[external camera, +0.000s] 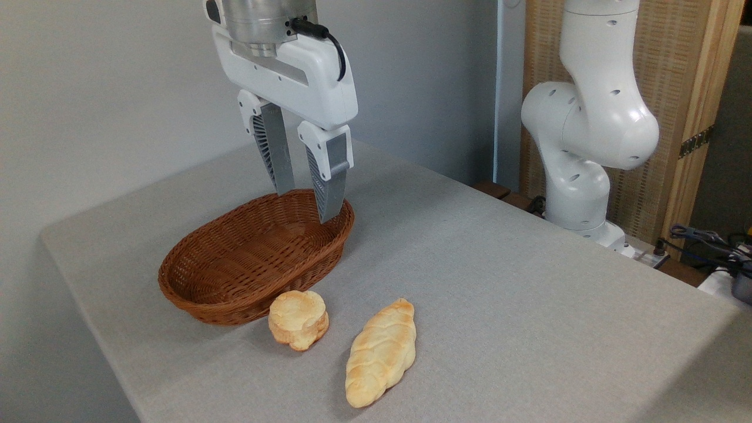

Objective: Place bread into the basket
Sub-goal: 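Move the open gripper down over the elongated braided bread loaf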

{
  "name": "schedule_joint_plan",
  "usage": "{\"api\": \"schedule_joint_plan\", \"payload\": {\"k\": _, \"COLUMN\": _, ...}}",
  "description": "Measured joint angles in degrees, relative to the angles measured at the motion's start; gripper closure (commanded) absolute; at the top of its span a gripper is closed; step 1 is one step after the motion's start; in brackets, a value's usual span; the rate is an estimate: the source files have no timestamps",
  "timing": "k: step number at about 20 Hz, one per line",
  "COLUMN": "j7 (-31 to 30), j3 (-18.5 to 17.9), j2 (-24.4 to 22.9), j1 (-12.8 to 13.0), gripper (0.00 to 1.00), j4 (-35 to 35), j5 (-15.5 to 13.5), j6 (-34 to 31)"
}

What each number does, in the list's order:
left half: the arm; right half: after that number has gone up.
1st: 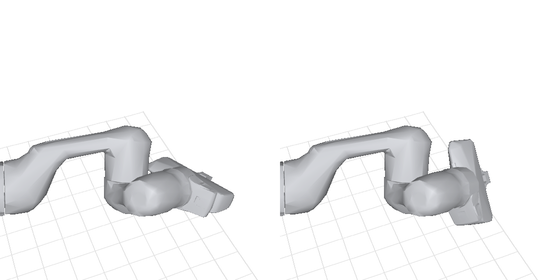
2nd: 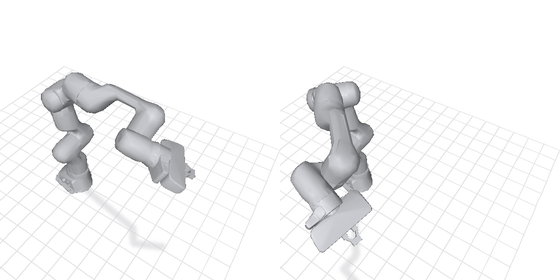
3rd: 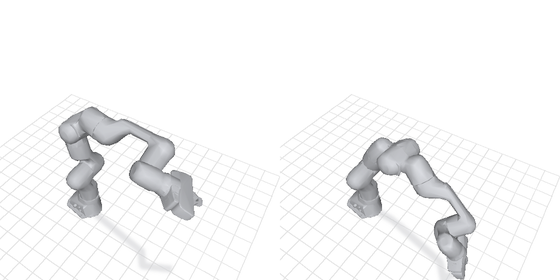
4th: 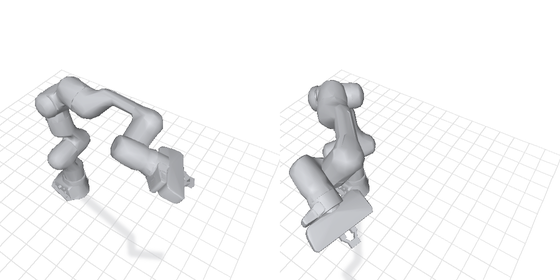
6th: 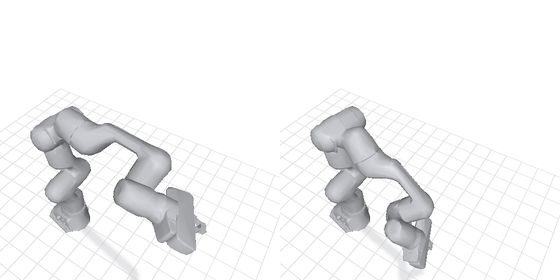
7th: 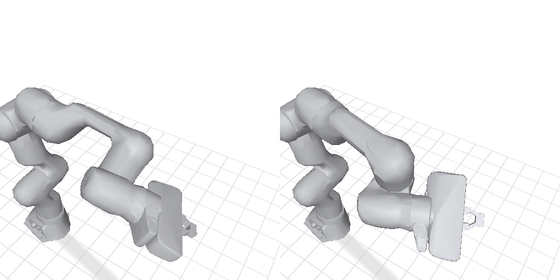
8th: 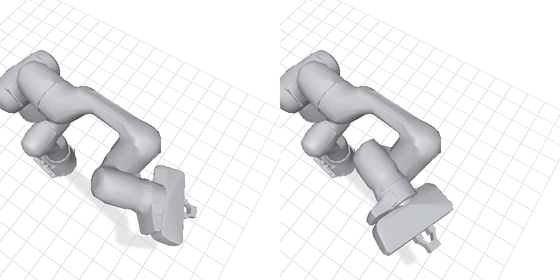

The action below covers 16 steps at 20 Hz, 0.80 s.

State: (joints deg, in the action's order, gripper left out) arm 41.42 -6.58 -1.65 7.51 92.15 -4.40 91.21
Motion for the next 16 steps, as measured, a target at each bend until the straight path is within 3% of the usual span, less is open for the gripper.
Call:
{"api": "schedule_joint_plan", "payload": {"k": 13, "j7": 1.3, "j3": -0.9, "j2": 0.1, "j1": -0.3, "gripper": 0.00, "j4": 0.5, "j5": 0.0, "j6": 0.1}}
{"api": "schedule_joint_plan", "payload": {"k": 16, "j7": 1.3, "j3": -0.9, "j2": -0.4, "j1": -0.3, "gripper": 0.00, "j4": 2.7, "j5": 0.0, "j6": 2.6}}
